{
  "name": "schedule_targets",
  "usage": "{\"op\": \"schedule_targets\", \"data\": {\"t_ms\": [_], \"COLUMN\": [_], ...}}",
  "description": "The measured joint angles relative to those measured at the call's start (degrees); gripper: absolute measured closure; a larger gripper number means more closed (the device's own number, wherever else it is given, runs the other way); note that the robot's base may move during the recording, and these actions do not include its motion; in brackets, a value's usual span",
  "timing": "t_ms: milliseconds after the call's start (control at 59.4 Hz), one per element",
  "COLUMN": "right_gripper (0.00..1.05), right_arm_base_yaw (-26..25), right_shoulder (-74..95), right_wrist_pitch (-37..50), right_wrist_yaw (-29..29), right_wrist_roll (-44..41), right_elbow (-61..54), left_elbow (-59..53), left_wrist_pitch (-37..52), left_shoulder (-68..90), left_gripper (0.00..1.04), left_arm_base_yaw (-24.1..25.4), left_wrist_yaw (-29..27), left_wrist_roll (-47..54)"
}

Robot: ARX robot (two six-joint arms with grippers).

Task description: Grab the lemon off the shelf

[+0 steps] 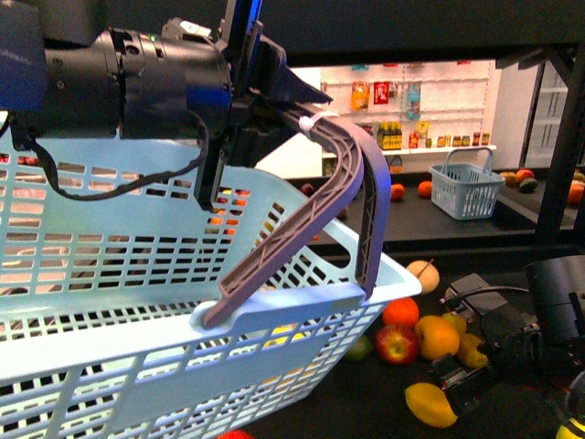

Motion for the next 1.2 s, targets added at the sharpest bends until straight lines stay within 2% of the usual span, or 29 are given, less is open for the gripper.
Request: {"op": "schedule_targets", "data": {"t_ms": [152, 539, 1044, 1196], "right_gripper": [0.07, 0.07, 0.08, 0.26], "right_arm_base_yaw": [0.5, 1.0, 1.0, 1.0], "right_shoulder": [8.3, 23.4, 30.8, 31.7], "right_wrist_pitch": [-2.4, -7.6, -10.6, -11.4], "right_wrist_yaw": [3.7, 5.4, 5.7, 5.7], "right_wrist_roll": [-1.3, -1.9, -2.5, -2.3], "right_elbow": [8.0, 25.7, 36.6, 37.8], "left_elbow": [0.0, 0.0, 0.0, 0.0], "left_wrist_pitch": [0.0, 0.0, 0.0, 0.0], "left_shoulder": [0.0, 0.0, 0.0, 0.0], "left_gripper": [0.96, 0.96, 0.96, 0.96], "left_arm_base_yaw": [0.0, 0.0, 0.0, 0.0], "left_wrist_yaw": [0.1, 0.0, 0.1, 0.2], "left_wrist_roll": [0.0, 0.0, 0.0, 0.0]}}
